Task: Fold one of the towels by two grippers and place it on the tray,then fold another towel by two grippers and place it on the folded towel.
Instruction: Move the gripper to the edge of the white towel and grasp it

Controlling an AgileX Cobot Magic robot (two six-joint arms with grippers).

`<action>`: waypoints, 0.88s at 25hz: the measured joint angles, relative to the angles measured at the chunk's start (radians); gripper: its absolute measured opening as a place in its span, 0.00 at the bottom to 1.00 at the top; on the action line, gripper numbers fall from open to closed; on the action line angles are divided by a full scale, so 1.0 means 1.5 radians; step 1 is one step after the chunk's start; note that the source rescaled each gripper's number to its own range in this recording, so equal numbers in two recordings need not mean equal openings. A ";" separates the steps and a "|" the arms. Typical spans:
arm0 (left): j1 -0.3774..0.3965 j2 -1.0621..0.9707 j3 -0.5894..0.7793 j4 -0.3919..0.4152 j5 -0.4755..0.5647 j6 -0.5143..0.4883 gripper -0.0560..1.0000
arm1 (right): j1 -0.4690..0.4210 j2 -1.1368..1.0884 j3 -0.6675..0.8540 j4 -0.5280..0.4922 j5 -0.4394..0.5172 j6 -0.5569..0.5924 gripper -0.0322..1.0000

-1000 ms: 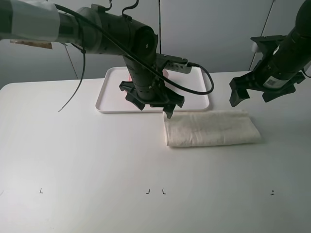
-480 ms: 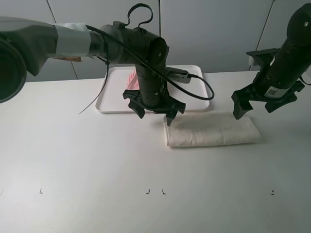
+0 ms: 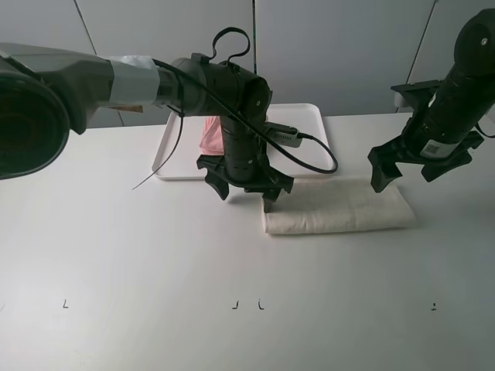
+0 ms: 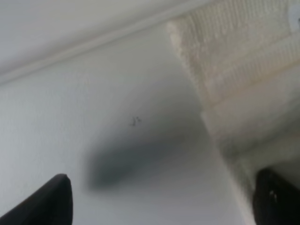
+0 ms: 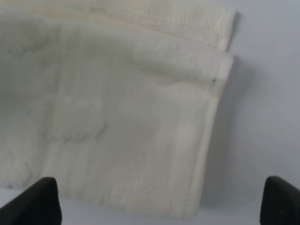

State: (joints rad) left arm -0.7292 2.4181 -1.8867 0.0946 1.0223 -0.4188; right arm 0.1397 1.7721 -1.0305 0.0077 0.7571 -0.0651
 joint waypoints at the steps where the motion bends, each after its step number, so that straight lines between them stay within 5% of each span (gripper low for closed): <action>1: 0.000 0.000 0.000 0.000 0.000 0.000 0.99 | 0.000 0.000 0.000 -0.005 -0.005 0.000 0.92; 22: 0.000 0.001 0.000 -0.001 0.004 0.000 0.99 | -0.065 0.087 0.000 -0.012 -0.064 0.025 0.92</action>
State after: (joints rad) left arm -0.7292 2.4202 -1.8873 0.0925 1.0287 -0.4191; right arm 0.0417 1.9027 -1.0305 -0.0097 0.6614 -0.0281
